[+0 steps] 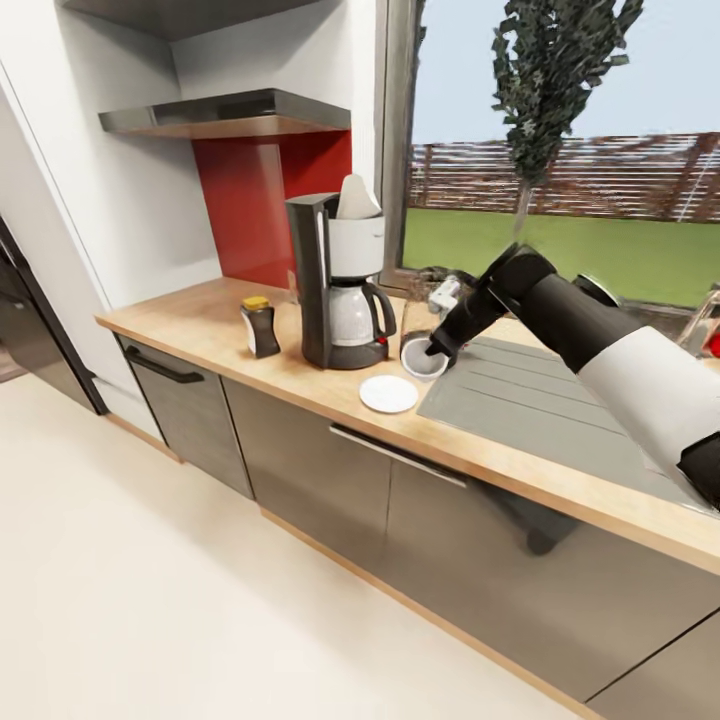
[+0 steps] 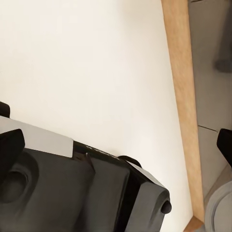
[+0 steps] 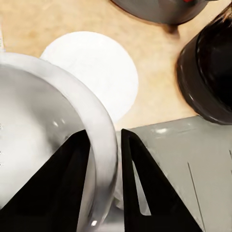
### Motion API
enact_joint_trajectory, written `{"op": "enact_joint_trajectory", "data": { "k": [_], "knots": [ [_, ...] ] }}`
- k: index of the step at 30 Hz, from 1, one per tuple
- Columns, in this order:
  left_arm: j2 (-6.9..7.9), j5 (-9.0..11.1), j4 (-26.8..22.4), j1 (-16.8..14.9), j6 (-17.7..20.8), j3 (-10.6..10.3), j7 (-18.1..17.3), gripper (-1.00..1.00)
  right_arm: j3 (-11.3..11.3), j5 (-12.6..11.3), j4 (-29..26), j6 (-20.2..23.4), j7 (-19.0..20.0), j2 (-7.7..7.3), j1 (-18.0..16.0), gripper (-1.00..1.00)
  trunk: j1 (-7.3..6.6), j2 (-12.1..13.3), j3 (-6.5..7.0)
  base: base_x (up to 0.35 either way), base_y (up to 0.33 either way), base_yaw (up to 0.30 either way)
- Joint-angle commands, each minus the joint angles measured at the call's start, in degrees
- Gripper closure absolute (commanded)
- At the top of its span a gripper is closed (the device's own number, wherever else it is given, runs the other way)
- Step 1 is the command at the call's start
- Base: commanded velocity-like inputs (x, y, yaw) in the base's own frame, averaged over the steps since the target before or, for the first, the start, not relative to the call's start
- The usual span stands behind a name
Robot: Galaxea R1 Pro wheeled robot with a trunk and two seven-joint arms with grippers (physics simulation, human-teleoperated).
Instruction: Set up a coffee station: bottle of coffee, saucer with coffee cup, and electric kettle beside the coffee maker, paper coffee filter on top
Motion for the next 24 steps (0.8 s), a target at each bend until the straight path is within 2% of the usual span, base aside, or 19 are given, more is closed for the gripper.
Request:
{"op": "enact_joint_trajectory", "data": {
  "k": [1,10,24],
  "knots": [
    [0.01,-0.1,0.0,0.0,0.6,0.4,-0.2,-1.00,0.1,0.2,0.0,0.0,0.4,-0.04,0.4,1.00,0.00,0.0,-0.05,0.081,0.017,0.000],
    [0.01,-0.1,0.0,0.0,0.6,0.4,-0.2,-1.00,0.1,-1.7,-0.1,-0.1,0.4,-0.03,1.7,1.00,0.00,0.0,-0.05,0.125,0.005,0.000],
    [0.01,-0.1,0.0,0.0,0.6,0.4,-0.2,-1.00,0.1,-1.9,-0.1,-0.1,0.4,-0.04,2.8,1.00,0.00,0.0,-0.05,0.081,0.078,0.000]
  ]
}}
